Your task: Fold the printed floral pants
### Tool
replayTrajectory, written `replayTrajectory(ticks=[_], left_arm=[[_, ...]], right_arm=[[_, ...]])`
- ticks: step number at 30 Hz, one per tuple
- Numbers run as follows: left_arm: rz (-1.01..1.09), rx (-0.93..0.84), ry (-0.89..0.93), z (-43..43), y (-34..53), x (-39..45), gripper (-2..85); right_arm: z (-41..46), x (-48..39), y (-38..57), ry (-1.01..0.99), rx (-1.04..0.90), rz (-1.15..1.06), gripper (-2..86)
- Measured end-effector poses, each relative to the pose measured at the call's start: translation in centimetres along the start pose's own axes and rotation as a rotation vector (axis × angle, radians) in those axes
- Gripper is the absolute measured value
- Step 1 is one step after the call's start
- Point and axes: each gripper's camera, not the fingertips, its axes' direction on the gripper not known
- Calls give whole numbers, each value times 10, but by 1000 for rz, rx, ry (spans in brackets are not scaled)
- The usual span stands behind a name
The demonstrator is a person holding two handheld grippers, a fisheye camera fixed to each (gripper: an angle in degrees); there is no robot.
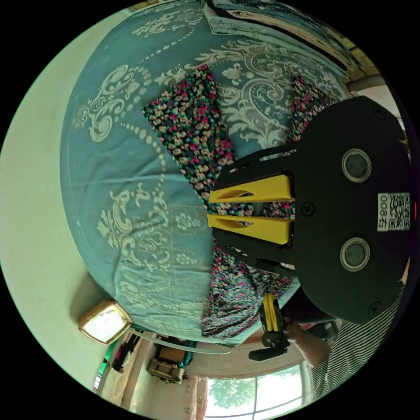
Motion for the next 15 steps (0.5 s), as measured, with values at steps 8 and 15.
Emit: replayTrajectory(ticks=[8, 15], left_arm=[[31, -10, -28, 7, -25, 32, 5], [21, 8, -16, 7, -45, 54, 4]], right_arm=[[-23, 6, -22, 103, -136, 93, 57], [-63, 5, -7, 146, -166, 87, 14]])
